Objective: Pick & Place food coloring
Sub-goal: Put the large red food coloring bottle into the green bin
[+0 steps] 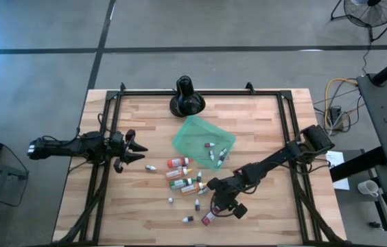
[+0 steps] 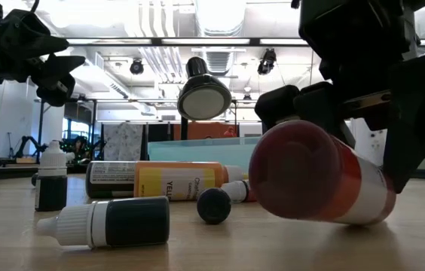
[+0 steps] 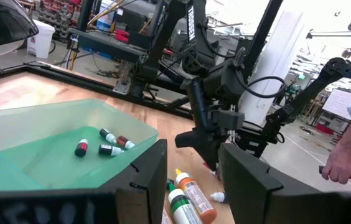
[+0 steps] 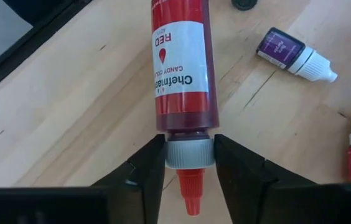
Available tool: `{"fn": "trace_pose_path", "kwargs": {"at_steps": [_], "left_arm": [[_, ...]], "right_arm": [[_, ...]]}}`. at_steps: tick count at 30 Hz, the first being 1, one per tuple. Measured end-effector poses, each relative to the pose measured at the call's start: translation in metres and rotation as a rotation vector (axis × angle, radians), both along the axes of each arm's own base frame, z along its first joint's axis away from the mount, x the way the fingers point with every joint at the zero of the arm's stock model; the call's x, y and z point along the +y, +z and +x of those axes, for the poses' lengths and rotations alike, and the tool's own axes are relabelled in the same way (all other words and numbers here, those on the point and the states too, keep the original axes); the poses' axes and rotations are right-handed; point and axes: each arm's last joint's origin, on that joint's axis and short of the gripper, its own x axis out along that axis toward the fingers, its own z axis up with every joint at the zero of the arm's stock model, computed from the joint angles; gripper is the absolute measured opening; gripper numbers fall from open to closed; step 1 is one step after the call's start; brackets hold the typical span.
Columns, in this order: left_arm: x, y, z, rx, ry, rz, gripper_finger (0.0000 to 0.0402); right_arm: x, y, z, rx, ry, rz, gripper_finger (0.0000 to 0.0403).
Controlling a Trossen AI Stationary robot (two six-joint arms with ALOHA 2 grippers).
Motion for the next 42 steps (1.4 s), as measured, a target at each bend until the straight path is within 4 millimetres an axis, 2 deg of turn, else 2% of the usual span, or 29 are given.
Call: {"fn": "trace_pose_path", "kwargs": {"at_steps": [15, 24, 30, 36, 39, 42], "left_arm": [[0.000, 0.000, 0.000, 0.000, 0.000, 0.000, 0.0117], [0.000, 0.000, 0.000, 0.000, 0.001, 0.000, 0.0117], [0.000, 0.000, 0.000, 0.000, 0.001, 0.000, 0.0117], [0.000, 0.000, 0.000, 0.000, 0.001, 0.000, 0.0117], [0.000, 0.000, 0.000, 0.000, 0.001, 0.000, 0.0117], [0.000, 0.000, 0.000, 0.000, 0.001, 0.000, 0.0117]], "right_arm": [[-0.003, -0.007, -0.005, 0.035, -0.024, -0.004, 0.0139], [-0.005, -0.006, -0.002, 0.030, -0.110, -0.001, 0.0113], [-0.007, -0.006, -0.001, 0.026, -0.115, -0.003, 0.0137], [-0.007, -0.005, 0.000, 0.029, -0.126, 0.004, 0.0105], [-0.009, -0.005, 0.000, 0.043, -0.170, 0.011, 0.0105], [-0.014, -0.003, 0.000, 0.098, -0.314, 0.019, 0.0105]]}}
